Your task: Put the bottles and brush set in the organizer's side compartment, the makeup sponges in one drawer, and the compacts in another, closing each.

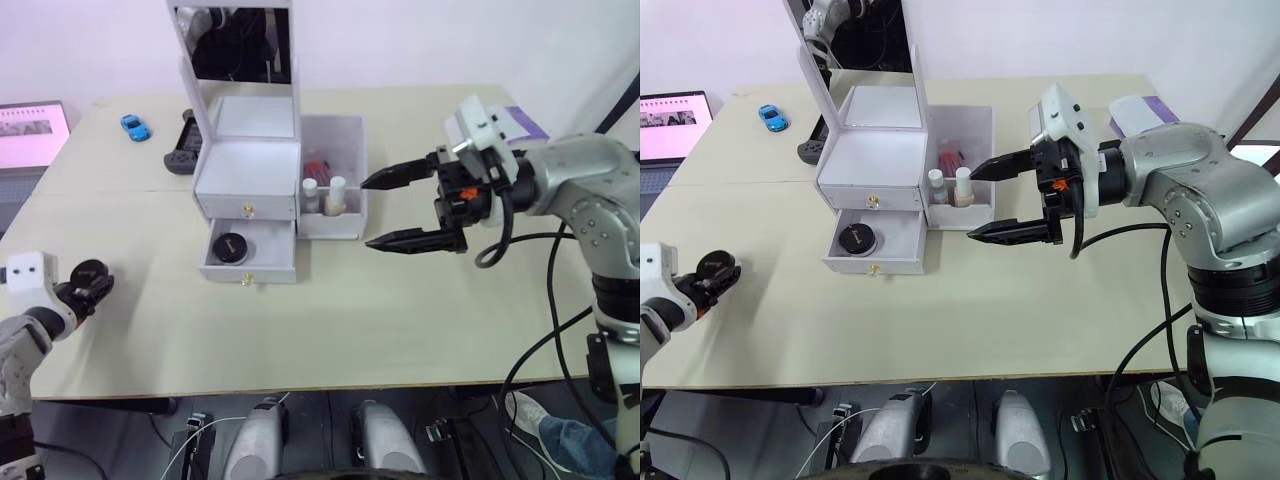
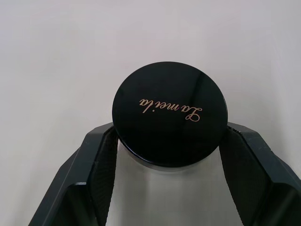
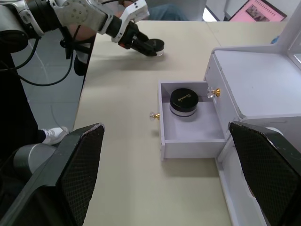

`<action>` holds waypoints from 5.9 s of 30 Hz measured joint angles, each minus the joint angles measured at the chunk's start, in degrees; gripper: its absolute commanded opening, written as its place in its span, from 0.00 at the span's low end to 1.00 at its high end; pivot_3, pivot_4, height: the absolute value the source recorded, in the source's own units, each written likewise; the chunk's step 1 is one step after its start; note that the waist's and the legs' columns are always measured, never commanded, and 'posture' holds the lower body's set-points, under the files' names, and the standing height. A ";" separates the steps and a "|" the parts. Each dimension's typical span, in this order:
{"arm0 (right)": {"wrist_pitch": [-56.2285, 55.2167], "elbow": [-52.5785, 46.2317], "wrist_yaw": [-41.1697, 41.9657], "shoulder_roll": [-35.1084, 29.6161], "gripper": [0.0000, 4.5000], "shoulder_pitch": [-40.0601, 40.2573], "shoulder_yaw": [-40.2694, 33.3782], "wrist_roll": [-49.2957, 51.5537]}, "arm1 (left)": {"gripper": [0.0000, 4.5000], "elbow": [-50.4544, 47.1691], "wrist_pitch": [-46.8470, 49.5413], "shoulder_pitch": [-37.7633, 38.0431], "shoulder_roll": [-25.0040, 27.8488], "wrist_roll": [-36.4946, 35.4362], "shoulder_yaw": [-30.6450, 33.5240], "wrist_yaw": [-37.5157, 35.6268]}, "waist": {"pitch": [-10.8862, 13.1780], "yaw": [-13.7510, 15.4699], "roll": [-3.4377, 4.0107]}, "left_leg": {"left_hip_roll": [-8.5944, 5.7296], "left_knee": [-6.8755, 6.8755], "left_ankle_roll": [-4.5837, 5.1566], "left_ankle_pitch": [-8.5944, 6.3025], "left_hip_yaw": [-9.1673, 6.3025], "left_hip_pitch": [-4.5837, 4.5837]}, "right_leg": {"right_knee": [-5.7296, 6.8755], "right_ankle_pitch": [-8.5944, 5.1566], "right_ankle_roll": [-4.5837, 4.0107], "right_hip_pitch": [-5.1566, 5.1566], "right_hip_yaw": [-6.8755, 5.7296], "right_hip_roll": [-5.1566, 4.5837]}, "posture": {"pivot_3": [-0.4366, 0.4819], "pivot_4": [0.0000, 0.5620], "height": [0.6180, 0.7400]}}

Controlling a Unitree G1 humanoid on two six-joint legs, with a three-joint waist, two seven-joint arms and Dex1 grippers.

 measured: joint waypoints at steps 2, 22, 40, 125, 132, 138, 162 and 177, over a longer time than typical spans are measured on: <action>0.07 0.07 0.00 0.05 1.00 -0.01 0.02 0.00 | 0.59 -4.07 -0.81 -1.00 0.50 -1.89 -0.18 -2.93 | 0.05 0.21 -0.10 | 0.00 0.00 -0.02 0.01 -0.02 -0.03 | -0.05 -0.05 -0.12 0.01 0.03 -0.03 | 0.48 0.27 1.00; 3.72 -4.77 -4.33 -1.01 1.00 4.18 -2.21 1.94 | 0.59 -25.50 14.02 -17.65 8.43 -10.29 -30.41 -14.52 | 0.09 -0.05 -0.15 | -0.08 -0.28 0.01 0.03 0.51 -0.03 | 0.01 0.22 0.29 -0.28 0.32 0.41 | 0.48 0.27 1.00; 5.66 -9.11 -9.41 -2.30 1.00 7.03 -5.26 5.34 | 0.59 -15.42 10.39 -24.87 3.83 -0.01 -39.08 -16.34 | 0.11 -0.16 -0.19 | -0.01 -0.25 0.02 0.04 0.44 -0.03 | 0.08 0.23 0.31 -0.29 0.35 0.60 | 0.48 0.27 1.00; -8.42 -1.95 -5.05 -2.52 1.00 24.96 -12.56 1.30 | 0.01 -5.00 -31.15 -0.03 -21.94 7.68 -23.90 -9.53 | 0.10 0.56 -0.12 | -0.14 0.37 0.05 -0.02 0.61 0.06 | -0.15 0.30 0.40 0.22 0.29 0.25 | 0.48 0.27 1.00; -8.10 -2.22 -6.05 -2.52 1.00 24.91 -12.37 1.30 | 0.01 3.64 -31.02 -10.04 -21.97 11.35 -26.55 -7.01 | 0.10 1.36 -0.12 | -0.19 0.40 0.05 -0.01 0.59 0.06 | -0.16 0.44 0.66 0.24 0.28 0.27 | 0.48 0.27 1.00; -7.92 -3.23 -7.08 -2.51 1.00 25.55 -12.32 1.32 | 0.01 9.36 -31.80 -15.34 -22.20 13.16 -27.49 -5.85 | 0.10 1.52 -0.13 | -0.24 0.42 0.05 -0.01 0.48 0.05 | -0.16 0.49 0.75 0.29 0.24 0.27 | 0.48 0.27 1.00; -4.91 4.29 -13.29 0.23 1.00 26.11 -15.59 2.47 | 0.64 -2.99 -22.73 -11.96 -13.88 4.65 -23.33 -13.54 | 0.13 0.89 -0.12 | -0.28 0.36 0.02 0.01 0.27 0.06 | -0.20 0.48 0.74 0.37 0.11 0.24 | 0.48 0.27 1.00; -28.39 28.80 -10.90 1.95 1.00 38.03 -26.26 -6.63 | 0.99 6.94 -24.36 4.28 8.17 1.70 0.29 -22.76 | 0.16 0.73 0.00 | -0.08 0.26 0.02 0.00 0.55 0.10 | -0.29 0.34 0.47 0.30 0.29 0.16 | 0.48 0.27 1.00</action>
